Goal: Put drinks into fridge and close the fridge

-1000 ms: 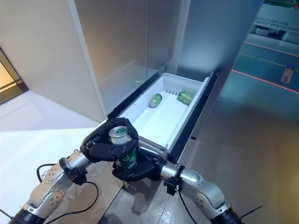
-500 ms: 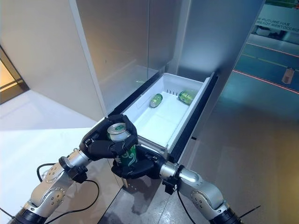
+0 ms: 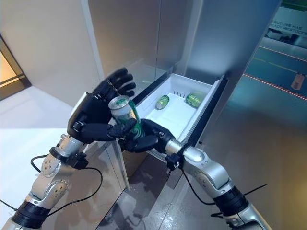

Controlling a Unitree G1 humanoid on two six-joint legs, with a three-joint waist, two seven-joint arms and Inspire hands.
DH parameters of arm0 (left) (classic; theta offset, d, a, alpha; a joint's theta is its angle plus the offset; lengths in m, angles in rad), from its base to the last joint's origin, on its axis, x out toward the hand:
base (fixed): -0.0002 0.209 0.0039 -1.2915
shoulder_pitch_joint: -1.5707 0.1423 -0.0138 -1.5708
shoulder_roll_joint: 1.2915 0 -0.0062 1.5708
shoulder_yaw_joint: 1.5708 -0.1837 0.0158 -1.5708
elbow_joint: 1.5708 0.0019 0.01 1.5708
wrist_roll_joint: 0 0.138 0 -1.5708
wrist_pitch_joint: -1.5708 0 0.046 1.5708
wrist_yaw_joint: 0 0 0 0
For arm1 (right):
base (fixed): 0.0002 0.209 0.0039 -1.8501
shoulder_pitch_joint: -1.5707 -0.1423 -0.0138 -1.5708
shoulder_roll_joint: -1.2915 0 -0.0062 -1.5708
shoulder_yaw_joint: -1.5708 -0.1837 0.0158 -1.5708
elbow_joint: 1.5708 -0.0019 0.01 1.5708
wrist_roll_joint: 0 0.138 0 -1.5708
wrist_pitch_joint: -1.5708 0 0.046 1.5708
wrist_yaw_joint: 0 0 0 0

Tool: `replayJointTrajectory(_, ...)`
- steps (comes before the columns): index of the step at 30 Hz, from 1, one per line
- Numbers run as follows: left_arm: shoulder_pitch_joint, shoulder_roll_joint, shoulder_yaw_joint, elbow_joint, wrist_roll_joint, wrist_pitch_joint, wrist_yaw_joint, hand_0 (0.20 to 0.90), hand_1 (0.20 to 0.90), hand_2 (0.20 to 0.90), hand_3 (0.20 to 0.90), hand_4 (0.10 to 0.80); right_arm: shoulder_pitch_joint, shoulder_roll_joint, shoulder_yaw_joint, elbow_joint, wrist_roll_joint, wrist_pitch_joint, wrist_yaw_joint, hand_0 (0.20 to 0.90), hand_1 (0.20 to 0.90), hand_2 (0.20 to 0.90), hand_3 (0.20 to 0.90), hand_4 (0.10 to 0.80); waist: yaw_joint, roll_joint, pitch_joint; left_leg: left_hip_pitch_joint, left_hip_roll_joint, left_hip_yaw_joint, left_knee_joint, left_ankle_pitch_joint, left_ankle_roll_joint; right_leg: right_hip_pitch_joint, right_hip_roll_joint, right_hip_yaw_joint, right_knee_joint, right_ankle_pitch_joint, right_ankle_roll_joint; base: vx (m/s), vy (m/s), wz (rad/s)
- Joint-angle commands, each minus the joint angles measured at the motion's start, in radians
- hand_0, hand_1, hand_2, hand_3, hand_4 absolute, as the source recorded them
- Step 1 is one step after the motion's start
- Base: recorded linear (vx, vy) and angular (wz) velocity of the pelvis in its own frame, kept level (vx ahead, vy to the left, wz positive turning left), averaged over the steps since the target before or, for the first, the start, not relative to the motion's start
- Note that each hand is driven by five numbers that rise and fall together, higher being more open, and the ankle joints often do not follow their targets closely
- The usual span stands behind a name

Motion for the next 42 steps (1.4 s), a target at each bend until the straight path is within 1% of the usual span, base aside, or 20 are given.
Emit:
replayJointTrajectory(1, -0.216, -0.029, -0.009, -0.078, 0.035, -0.197, 0.005, 0.9, 0.9, 0.9, 0.9, 0.8, -0.245, -0.042, -0.19, 0.138, -0.047, -0.114, -0.167, 0.3, 0.3, 0.3, 0.2, 0.1, 0.027, -0.014, -0.071, 0.008, -0.041, -0.1, 0.014, -0.06, 0.018, 0.006, 0.041, -0.02, 0.065, -0.068, -0.011, 0.033, -0.001, 0.09)
replayJointTrajectory(4, -0.249, -0.032, -0.013, -0.061, 0.02, -0.162, 0.008, 0.9, 0.9, 0.9, 0.9, 0.8, -0.314, -0.067, -0.186, 0.213, -0.043, -0.123, -0.21, 0.3, 0.3, 0.3, 0.2, 0.1, 0.035, -0.015, -0.074, 0.009, -0.041, -0.109, 0.015, -0.061, 0.016, 0.01, 0.042, -0.023, 0.066, -0.071, -0.013, 0.049, -0.005, 0.16)
replayJointTrajectory(8, -0.28, -0.044, -0.038, -0.017, -0.026, -0.073, 0.018, 0.9, 0.9, 0.9, 0.9, 0.8, -0.431, -0.125, -0.162, 0.358, -0.077, -0.149, -0.263, 0.3, 0.3, 0.3, 0.2, 0.1, 0.05, -0.016, -0.074, 0.01, -0.042, -0.123, 0.015, -0.061, 0.013, 0.016, 0.041, -0.033, 0.067, -0.074, -0.014, 0.05, -0.001, 0.15)
replayJointTrajectory(12, -0.285, -0.051, -0.064, 0.03, -0.071, 0.004, 0.013, 0.9, 0.9, 0.9, 0.9, 0.8, -0.556, -0.184, -0.113, 0.523, -0.149, -0.168, -0.279, 0.3, 0.3, 0.3, 0.2, 0.1, 0.071, -0.018, -0.071, 0.007, -0.044, -0.139, 0.015, -0.058, 0.009, 0.022, 0.041, -0.044, 0.065, -0.077, -0.016, 0.056, 0.002, 0.03)
replayJointTrajectory(13, -0.281, -0.053, -0.067, 0.04, -0.095, 0.041, -0.001, 0.9, 0.9, 0.9, 0.9, 0.8, -0.581, -0.201, -0.098, 0.56, -0.164, -0.173, -0.279, 0.3, 0.3, 0.3, 0.2, 0.1, 0.077, -0.018, -0.071, 0.006, -0.044, -0.143, 0.014, -0.056, 0.008, 0.024, 0.04, -0.049, 0.063, -0.077, -0.016, 0.086, 0.006, 0.17)
replayJointTrajectory(15, -0.248, -0.068, -0.082, 0.062, -0.165, 0.17, -0.046, 0.9, 0.9, 0.9, 0.9, 0.8, -0.64, -0.233, -0.059, 0.659, -0.188, -0.186, -0.274, 0.3, 0.3, 0.3, 0.2, 0.1, 0.098, -0.018, -0.067, 0.003, -0.045, -0.154, 0.017, -0.051, 0.004, 0.027, 0.036, -0.065, 0.065, -0.077, -0.015, 0.113, 0.007, 0.25)
replayJointTrajectory(16, -0.234, -0.072, -0.088, 0.069, -0.186, 0.212, -0.061, 0.9, 0.9, 0.9, 0.9, 0.8, -0.652, -0.241, -0.05, 0.679, -0.194, -0.184, -0.27, 0.3, 0.3, 0.3, 0.2, 0.1, 0.104, -0.017, -0.065, 0.002, -0.045, -0.157, 0.019, -0.05, 0.004, 0.028, 0.034, -0.07, 0.066, -0.078, -0.015, 0.108, 0.005, 0.19)
replayJointTrajectory(17, -0.21, -0.079, -0.1, 0.077, -0.212, 0.264, -0.077, 0.9, 0.9, 0.9, 0.9, 0.8, -0.665, -0.248, -0.039, 0.7, -0.203, -0.179, -0.272, 0.3, 0.3, 0.3, 0.2, 0.1, 0.112, -0.016, -0.06, -0.001, -0.046, -0.162, 0.025, -0.05, 0.003, 0.029, 0.032, -0.076, 0.07, -0.079, -0.016, 0.105, 0.009, 0.16)
replayJointTrajectory(18, -0.186, -0.085, -0.109, 0.081, -0.234, 0.333, -0.091, 0.9, 0.9, 0.9, 0.9, 0.8, -0.675, -0.254, -0.03, 0.719, -0.211, -0.174, -0.273, 0.3, 0.3, 0.3, 0.2, 0.1, 0.119, -0.015, -0.055, -0.004, -0.046, -0.167, 0.032, -0.05, 0.002, 0.029, 0.03, -0.081, 0.074, -0.08, -0.017, 0.117, 0.016, 0.18)
replayJointTrajectory(21, -0.107, -0.093, -0.15, 0.093, -0.268, 0.462, -0.149, 0.9, 0.9, 0.9, 0.9, 0.8, -0.697, -0.276, -0.008, 0.765, -0.241, -0.161, -0.27, 0.3, 0.3, 0.3, 0.2, 0.1, 0.138, -0.009, -0.038, -0.017, -0.05, -0.183, 0.048, -0.049, 0.004, 0.025, 0.026, -0.096, 0.084, -0.082, -0.018, 0.082, 0.016, 0.24)
replayJointTrajectory(22, -0.062, -0.09, -0.175, 0.098, -0.317, 0.529, -0.161, 0.9, 0.9, 0.9, 0.9, 0.8, -0.71, -0.291, 0.003, 0.797, -0.251, -0.159, -0.267, 0.3, 0.3, 0.3, 0.2, 0.1, 0.149, -0.004, -0.028, -0.029, -0.051, -0.19, 0.057, -0.047, 0.004, 0.018, 0.024, -0.102, 0.09, -0.084, -0.019, 0.07, 0.015, 0.27)
replayJointTrajectory(24, -0.008, -0.075, -0.201, 0.108, -0.355, 0.597, -0.181, 0.9, 0.9, 0.9, 0.9, 0.8, -0.726, -0.315, 0.013, 0.849, -0.272, -0.168, -0.259, 0.3, 0.3, 0.3, 0.2, 0.1, 0.163, 0.004, -0.007, -0.042, -0.051, -0.201, 0.064, -0.053, 0.003, 0.01, 0.022, -0.11, 0.098, -0.094, -0.02, 0.014, 0.007, 0.23)
replayJointTrajectory(26, 0.049, -0.038, -0.24, 0.12, -0.359, 0.596, -0.201, 0.9, 0.9, 0.9, 0.9, 0.8, -0.755, -0.35, 0.038, 0.89, -0.266, -0.165, -0.259, 0.3, 0.3, 0.3, 0.2, 0.1, 0.176, 0.015, 0.02, -0.078, -0.055, -0.214, 0.079, -0.046, 0.004, -0.02, 0.021, -0.117, 0.113, -0.094, -0.023, -0.083, -0.002, 0.35)
replayJointTrajectory(30, 0.133, 0.027, -0.276, 0.166, -0.31, 0.6, -0.262, 0.9, 0.9, 0.9, 0.9, 0.8, -0.779, -0.406, 0.057, 0.967, -0.274, -0.163, -0.224, 0.3, 0.3, 0.3, 0.2, 0.1, 0.198, 0.036, 0.076, -0.141, -0.061, -0.235, 0.102, -0.033, 0.007, -0.072, 0.019, -0.128, 0.135, -0.095, -0.031, -0.097, -0.023, 0.39)
replayJointTrajectory(31, 0.15, 0.033, -0.279, 0.182, -0.283, 0.59, -0.277, 0.9, 0.9, 0.9, 0.9, 0.8, -0.776, -0.414, 0.052, 0.988, -0.285, -0.174, -0.215, 0.3, 0.3, 0.3, 0.2, 0.1, 0.202, 0.04, 0.089, -0.15, -0.061, -0.238, 0.105, -0.031, 0.007, -0.079, 0.019, -0.131, 0.139, -0.096, -0.033, -0.056, -0.034, 0.32)
replayJointTrajectory(33, 0.176, 0.047, -0.302, 0.23, -0.251, 0.579, -0.301, 0.9, 0.9, 0.9, 0.9, 0.8, -0.766, -0.421, 0.051, 1.013, -0.308, -0.167, -0.189, 0.3, 0.3, 0.3, 0.2, 0.1, 0.206, 0.046, 0.115, -0.166, -0.06, -0.241, 0.109, -0.026, 0.007, -0.093, 0.02, -0.133, 0.145, -0.094, -0.035, -0.031, -0.036, 0.23)
replayJointTrajectory(35, 0.185, 0.043, -0.312, 0.262, -0.208, 0.563, -0.311, 0.9, 0.9, 0.9, 0.9, 0.8, -0.76, -0.422, 0.055, 1.026, -0.321, -0.158, -0.172, 0.3, 0.3, 0.3, 0.2, 0.1, 0.208, 0.048, 0.126, -0.174, -0.06, -0.243, 0.112, -0.024, 0.007, -0.099, 0.021, -0.134, 0.146, -0.095, -0.038, -0.016, -0.031, 0.22)
replayJointTrajectory(36, 0.197, 0.041, -0.326, 0.317, -0.168, 0.532, -0.326, 0.9, 0.9, 0.9, 0.9, 0.8, -0.748, -0.419, 0.051, 1.045, -0.351, -0.153, -0.152, 0.3, 0.3, 0.3, 0.2, 0.1, 0.21, 0.052, 0.145, -0.189, -0.059, -0.243, 0.116, -0.023, 0.007, -0.112, 0.021, -0.134, 0.15, -0.095, -0.04, -0.041, -0.042, 0.11)
replayJointTrajectory(41, 0.19, 0.026, -0.35, 0.491, -0.041, 0.409, -0.276, 0.9, 0.9, 0.9, 0.9, 0.8, -0.724, -0.4, 0.046, 1.087, -0.39, -0.13, -0.116, 0.3, 0.3, 0.3, 0.2, 0.1, 0.212, 0.062, 0.199, -0.238, -0.059, -0.239, 0.142, -0.021, 0.008, -0.152, 0.023, -0.131, 0.163, -0.094, -0.045, -0.071, -0.04, 0.02)
replayJointTrajectory(42, 0.185, 0.021, -0.354, 0.532, -0.002, 0.383, -0.247, 0.9, 0.9, 0.9, 0.9, 0.8, -0.721, -0.392, 0.043, 1.102, -0.39, -0.131, -0.113, 0.3, 0.3, 0.3, 0.2, 0.1, 0.213, 0.064, 0.212, -0.249, -0.059, -0.237, 0.145, -0.019, 0.008, -0.163, 0.023, -0.131, 0.165, -0.092, -0.046, -0.072, -0.034, 0.02)
